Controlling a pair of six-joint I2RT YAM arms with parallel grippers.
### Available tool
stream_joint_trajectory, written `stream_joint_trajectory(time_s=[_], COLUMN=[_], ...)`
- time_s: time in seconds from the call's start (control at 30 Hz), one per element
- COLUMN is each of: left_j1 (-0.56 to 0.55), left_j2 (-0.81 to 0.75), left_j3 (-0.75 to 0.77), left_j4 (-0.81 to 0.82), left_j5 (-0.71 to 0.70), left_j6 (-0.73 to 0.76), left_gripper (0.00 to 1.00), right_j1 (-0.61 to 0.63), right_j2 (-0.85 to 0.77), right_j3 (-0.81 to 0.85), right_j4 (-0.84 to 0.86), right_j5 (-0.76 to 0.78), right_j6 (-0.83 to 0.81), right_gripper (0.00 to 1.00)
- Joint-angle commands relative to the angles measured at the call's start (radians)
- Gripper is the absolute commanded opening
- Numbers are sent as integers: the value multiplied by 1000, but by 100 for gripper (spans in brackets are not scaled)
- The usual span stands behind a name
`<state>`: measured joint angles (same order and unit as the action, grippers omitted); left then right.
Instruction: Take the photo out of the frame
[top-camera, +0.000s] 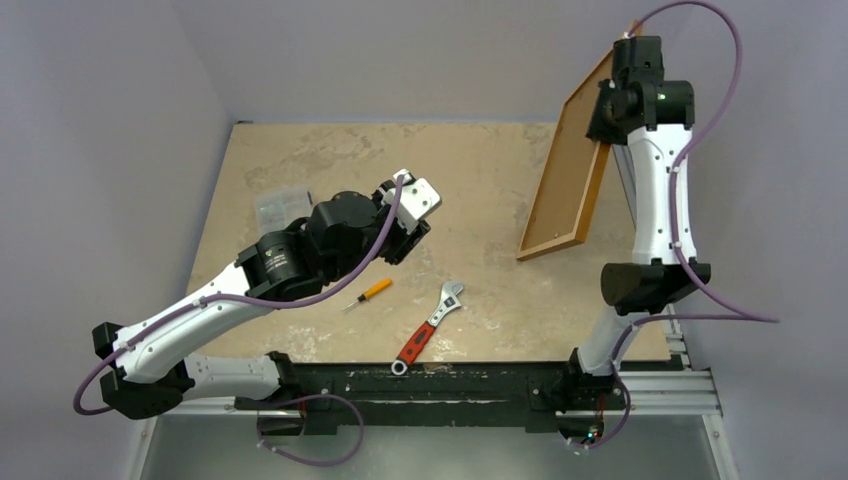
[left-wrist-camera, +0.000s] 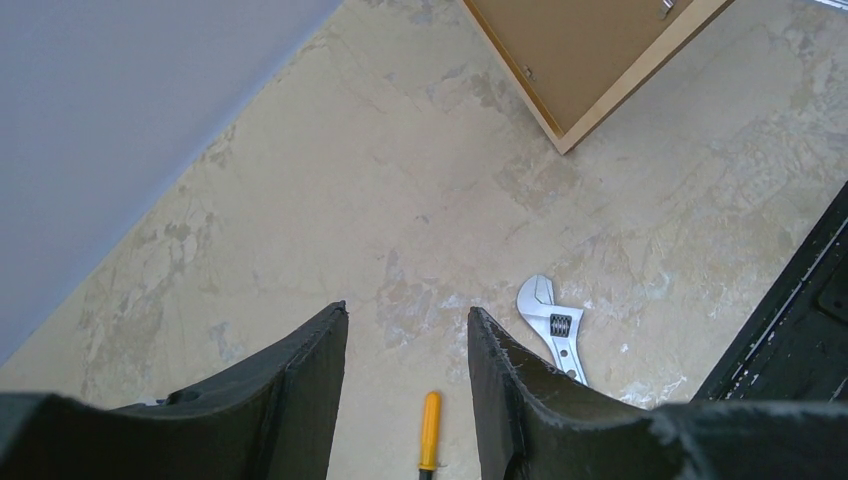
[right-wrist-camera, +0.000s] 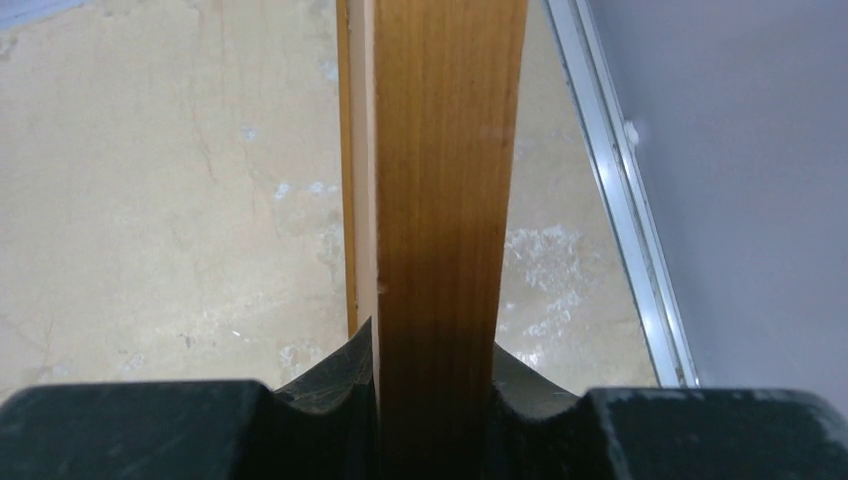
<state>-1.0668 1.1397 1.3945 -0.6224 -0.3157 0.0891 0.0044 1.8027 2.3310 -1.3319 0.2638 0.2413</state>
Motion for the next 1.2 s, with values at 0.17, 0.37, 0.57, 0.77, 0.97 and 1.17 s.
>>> stream_joint_trajectory(time_s=[0.17,0.37,0.57,0.77,0.97,1.17], left_j1=[5,7,14,18,22,28], left_j2=[-1,-3,-5,-6,-6,-17], left_j3=[3,4,-2,0,2,1], left_j4=[39,35,35,34,29,24], left_j5=[18,3,-16,-20,-38,-85], left_j6=[-14,-18,-26,-32,-39,-45], left_gripper=[46,46,46,46,45,45], right_j1=[190,275,355,432,497,521], right_j2=[134,200,257,314,348,372], right_j3=[138,153,203,210,230,175], right_j4=[38,23,20,21,72,117], right_j5=[281,315,366,456,513,529], right_j6=[-104,-73,-58,-46,-71,-68], right_gripper=[0,0,0,0,0,0])
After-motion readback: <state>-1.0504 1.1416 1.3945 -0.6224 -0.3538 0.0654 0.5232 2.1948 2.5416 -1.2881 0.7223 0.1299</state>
